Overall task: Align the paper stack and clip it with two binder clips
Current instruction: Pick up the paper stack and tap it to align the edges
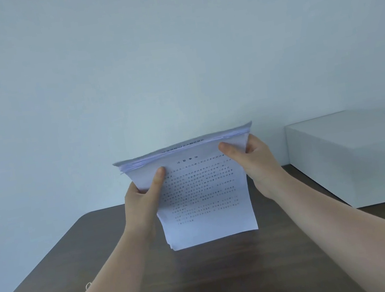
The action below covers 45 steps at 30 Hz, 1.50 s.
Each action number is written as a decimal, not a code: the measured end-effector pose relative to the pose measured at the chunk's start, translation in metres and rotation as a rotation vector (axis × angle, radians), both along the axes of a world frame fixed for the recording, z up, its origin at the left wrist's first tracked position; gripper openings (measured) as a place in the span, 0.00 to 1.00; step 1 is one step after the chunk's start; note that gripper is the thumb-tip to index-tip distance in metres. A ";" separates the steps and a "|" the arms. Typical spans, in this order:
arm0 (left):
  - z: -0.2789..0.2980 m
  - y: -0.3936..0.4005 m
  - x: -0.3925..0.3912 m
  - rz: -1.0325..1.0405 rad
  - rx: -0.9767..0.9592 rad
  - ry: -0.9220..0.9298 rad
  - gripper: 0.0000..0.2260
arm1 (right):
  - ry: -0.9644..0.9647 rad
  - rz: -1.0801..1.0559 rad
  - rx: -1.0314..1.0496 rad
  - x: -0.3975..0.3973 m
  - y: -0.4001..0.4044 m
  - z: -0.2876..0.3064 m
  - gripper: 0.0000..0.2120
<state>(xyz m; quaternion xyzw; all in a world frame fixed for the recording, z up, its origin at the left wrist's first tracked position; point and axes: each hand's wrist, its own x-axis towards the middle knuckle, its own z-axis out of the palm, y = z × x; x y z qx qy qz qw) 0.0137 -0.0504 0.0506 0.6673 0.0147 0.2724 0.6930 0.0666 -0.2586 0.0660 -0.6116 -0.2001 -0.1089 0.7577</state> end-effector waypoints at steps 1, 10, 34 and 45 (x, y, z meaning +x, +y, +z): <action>0.001 -0.001 -0.001 -0.009 0.016 -0.004 0.15 | -0.007 0.007 0.011 0.000 0.000 0.001 0.15; 0.023 -0.010 -0.005 0.087 0.049 -0.134 0.23 | -0.003 -0.049 0.047 -0.001 0.001 0.000 0.15; 0.048 -0.015 0.002 0.455 -0.044 -0.206 0.22 | 0.002 0.068 -0.152 -0.001 0.000 -0.003 0.19; 0.023 0.010 0.007 0.145 0.140 -0.017 0.23 | -0.056 0.038 -0.332 -0.011 0.000 0.016 0.19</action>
